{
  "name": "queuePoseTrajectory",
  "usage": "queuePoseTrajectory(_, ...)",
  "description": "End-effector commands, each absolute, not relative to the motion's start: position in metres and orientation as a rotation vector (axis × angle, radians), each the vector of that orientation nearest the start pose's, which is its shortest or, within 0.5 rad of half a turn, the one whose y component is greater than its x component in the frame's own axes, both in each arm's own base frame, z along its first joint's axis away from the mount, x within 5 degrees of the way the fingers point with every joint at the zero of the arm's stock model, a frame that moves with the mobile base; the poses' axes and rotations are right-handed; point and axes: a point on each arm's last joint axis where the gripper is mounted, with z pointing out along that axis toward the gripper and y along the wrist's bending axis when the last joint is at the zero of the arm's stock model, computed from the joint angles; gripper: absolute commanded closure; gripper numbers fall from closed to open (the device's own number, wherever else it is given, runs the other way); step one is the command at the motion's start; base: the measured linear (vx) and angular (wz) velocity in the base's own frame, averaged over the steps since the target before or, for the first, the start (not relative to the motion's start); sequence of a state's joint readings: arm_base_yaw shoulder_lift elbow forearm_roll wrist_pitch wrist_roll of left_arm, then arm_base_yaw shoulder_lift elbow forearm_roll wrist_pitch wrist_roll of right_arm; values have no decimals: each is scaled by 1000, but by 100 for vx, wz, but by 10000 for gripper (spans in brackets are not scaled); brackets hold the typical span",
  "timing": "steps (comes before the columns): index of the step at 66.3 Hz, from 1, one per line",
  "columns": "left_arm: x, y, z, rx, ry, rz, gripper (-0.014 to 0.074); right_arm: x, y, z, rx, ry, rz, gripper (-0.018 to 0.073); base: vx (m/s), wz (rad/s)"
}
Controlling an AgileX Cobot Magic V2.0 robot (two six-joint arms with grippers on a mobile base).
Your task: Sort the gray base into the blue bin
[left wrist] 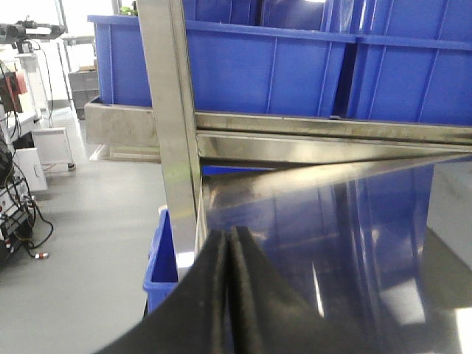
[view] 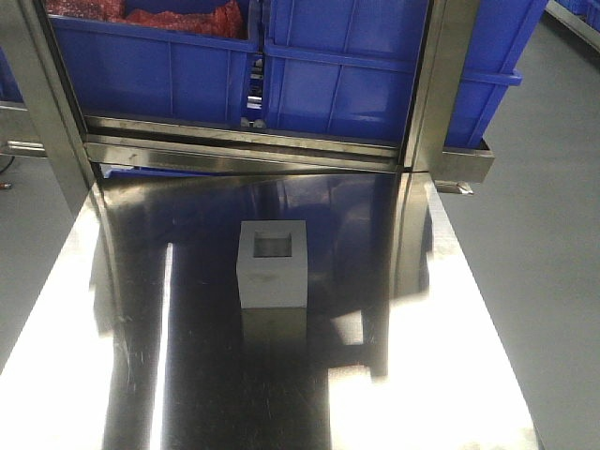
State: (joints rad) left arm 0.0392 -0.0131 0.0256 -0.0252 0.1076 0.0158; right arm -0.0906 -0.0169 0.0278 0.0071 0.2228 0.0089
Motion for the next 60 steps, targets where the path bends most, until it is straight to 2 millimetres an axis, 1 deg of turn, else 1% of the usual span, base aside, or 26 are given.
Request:
queuePoseTrajectory(1, 54, 2, 215, -45, 1461, 18, 594, 57, -5, 190, 75, 1660, -69, 564, 0, 0)
queuePoseTrajectory(7, 49, 2, 237, -69, 1348, -9, 594, 57, -5, 190, 75, 1660, -69, 564, 0, 0)
queuePoseTrajectory(11, 43, 2, 262, -70, 1256, -13, 594, 57, -5, 190, 75, 1660, -69, 564, 0, 0)
queuePoseTrajectory(14, 40, 2, 277, -67, 1234, -13, 594, 57, -5, 190, 75, 1660, -69, 564, 0, 0)
queuePoseTrajectory(21, 41, 1, 311, -52, 1294, -2, 594, 57, -5, 190, 75, 1660, -69, 564, 0, 0)
queuePoseTrajectory(27, 53, 1, 332, -33, 1456, 13, 594, 57, -5, 190, 75, 1660, -69, 564, 0, 0)
queuePoseTrajectory(33, 71, 1, 341, -2, 1604, 36, 594, 57, -5, 190, 75, 1660, -69, 564, 0, 0)
queuePoseTrajectory(37, 82, 2, 348, -2, 1649, 34, 594, 57, -5, 190, 75, 1660, -69, 564, 0, 0)
queuePoseTrajectory(42, 93, 2, 348, -3, 1687, 32, 594, 57, -5, 190, 75, 1660, -69, 564, 0, 0)
queuePoseTrajectory(47, 97, 2, 346, -4, 1709, 31, 594, 57, -5, 190, 75, 1660, -69, 564, 0, 0)
queuePoseTrajectory(53, 97, 2, 346, -6, 1709, 28, 580, 57, -5, 190, 75, 1660, -69, 564, 0, 0)
queuePoseTrajectory(57, 97, 2, 346, -9, 1701, 23, 539, 57, -5, 190, 75, 1660, -69, 564, 0, 0)
queuePoseTrajectory(60, 97, 2, 347, -9, 1697, 24, 484, 57, -5, 190, 75, 1660, -69, 564, 0, 0)
